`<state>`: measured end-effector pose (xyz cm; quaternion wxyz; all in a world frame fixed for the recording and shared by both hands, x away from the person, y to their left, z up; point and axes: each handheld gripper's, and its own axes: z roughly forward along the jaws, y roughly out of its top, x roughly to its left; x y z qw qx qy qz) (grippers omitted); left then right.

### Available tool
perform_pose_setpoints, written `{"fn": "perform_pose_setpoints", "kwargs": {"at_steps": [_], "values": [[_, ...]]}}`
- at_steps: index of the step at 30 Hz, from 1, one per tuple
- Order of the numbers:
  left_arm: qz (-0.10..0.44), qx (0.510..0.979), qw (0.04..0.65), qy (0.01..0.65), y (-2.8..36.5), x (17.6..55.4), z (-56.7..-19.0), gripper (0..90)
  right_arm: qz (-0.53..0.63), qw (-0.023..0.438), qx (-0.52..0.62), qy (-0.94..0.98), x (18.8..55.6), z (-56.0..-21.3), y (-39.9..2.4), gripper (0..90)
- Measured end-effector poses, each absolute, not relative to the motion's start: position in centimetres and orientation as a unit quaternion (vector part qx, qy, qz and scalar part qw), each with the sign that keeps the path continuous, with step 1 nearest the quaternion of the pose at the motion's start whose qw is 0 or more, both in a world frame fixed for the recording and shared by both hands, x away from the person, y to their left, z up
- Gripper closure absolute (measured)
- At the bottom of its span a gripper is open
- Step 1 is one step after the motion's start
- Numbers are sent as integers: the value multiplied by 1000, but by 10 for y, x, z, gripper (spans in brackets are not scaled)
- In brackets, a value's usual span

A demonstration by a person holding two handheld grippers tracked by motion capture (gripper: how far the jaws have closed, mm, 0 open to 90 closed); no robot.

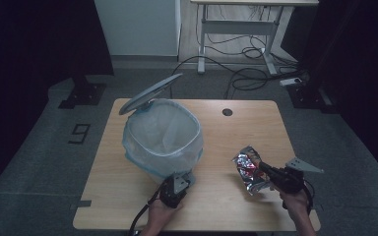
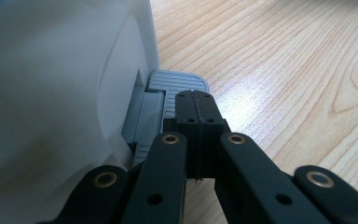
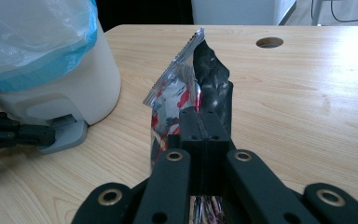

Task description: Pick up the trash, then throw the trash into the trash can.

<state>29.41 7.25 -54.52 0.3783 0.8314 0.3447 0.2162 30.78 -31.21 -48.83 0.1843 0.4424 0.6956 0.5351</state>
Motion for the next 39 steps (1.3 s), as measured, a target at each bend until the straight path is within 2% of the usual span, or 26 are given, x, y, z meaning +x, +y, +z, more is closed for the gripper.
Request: {"fn": "perform_pose_setpoints", "kwargs": {"at_steps": [24,39], "values": [[217,832,378,344,72,294,-545,900,555,194,441,679,304,-477,-314,895],[217,831,379,345,72,294,-545,900,578,204,424,667,300,-453,-300,895]]}}
